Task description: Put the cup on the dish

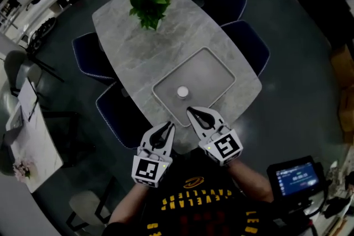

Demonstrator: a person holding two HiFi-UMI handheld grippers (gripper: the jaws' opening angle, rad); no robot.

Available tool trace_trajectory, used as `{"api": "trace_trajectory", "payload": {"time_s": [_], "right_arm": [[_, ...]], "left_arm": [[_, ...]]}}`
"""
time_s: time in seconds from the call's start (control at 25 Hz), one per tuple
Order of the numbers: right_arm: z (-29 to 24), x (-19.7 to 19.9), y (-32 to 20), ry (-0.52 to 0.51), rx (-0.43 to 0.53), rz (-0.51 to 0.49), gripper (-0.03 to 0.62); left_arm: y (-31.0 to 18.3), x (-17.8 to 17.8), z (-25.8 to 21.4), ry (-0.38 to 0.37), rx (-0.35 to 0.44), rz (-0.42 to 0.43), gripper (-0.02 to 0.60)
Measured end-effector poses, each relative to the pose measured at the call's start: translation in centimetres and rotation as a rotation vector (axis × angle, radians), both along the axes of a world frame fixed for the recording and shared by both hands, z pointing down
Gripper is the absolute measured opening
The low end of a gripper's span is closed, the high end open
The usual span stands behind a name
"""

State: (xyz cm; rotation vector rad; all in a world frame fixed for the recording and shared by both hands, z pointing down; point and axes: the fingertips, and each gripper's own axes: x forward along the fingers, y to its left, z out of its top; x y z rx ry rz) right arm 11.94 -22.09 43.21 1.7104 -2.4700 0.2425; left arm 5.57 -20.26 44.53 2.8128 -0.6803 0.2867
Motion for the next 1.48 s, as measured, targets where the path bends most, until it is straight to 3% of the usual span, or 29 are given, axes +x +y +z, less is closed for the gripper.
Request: {"api": "trace_trajectory", "payload": {"time_s": [0.32,0.52,0.68,0.96,1.28,1.48], "right_arm": [[-2.7,-1.2,0.7,0.012,0.054,0.025,0.008],[-4.6,-1.1,3.8,0.014,0.091,0.076,0.008],[-5.0,0.4,5.9,-0.002,0.115,0.117,0.008],[-4.6,4.6,7.8,-0.019,0.077,0.171,0.008],[-3.8,9.8,8.0,-0.034,0.052,0.174,0.008],[-2.5,13.0,7.4,-0.034,0.02,0.176,0.008]], "left_arm": [[-0.9,-1.5,-3.6,0.051,0.033,-0.048,0.034],[2.1,-0.7,-4.2,0.066,0.014,0.03,0.034],[3.8,1.0,-4.0,0.047,-0.001,0.067,0.034],[4.8,4.9,-4.7,0.024,0.011,0.114,0.034],[4.0,10.0,-4.6,0.051,-0.008,0.084,0.034],[3.5,13.3,-3.6,0.023,-0.006,0.099,0.035]]}}
